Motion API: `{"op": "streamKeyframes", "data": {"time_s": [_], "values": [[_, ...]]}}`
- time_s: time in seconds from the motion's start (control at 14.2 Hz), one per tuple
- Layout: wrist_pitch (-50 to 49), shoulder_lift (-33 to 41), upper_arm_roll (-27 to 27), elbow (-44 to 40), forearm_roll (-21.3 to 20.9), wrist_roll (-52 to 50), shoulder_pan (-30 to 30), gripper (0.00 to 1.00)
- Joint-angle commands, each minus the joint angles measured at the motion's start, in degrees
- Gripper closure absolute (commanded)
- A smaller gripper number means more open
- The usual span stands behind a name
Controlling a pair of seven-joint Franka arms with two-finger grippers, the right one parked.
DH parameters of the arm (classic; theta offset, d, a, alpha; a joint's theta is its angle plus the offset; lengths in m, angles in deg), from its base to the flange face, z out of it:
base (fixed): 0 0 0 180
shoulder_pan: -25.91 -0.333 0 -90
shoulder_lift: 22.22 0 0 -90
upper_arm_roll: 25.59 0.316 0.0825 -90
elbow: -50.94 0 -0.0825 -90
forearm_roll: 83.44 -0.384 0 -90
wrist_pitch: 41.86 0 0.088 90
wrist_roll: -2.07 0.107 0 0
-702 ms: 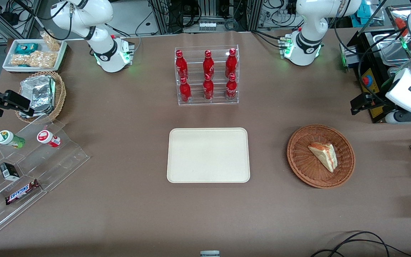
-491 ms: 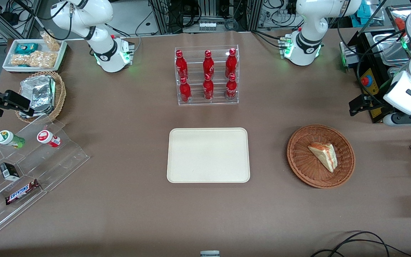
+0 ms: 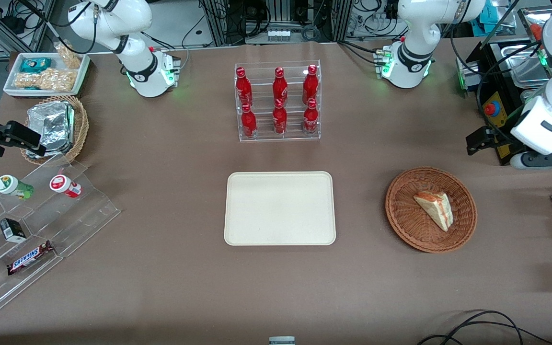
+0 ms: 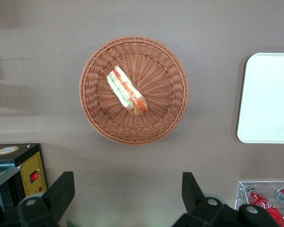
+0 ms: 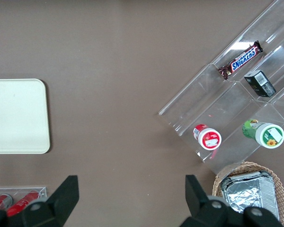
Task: Place sandwich from basket to tray
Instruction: 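Lower the open left gripper onto the sandwich in the wicker basket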
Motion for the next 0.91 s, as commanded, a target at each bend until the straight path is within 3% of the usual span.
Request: {"op": "streamKeyframes", "data": {"time_s": [0.0, 0.42, 0.84], "values": [[-1.39, -1.37, 0.16, -0.55, 0.44, 0.59, 0.34, 0.0], [1.23, -6.9, 0.25, 4.71, -0.17, -1.68, 0.43, 0.0], [19.75, -8.41, 0.34, 17.27, -0.79, -14.48, 0.51, 0.0]]}}
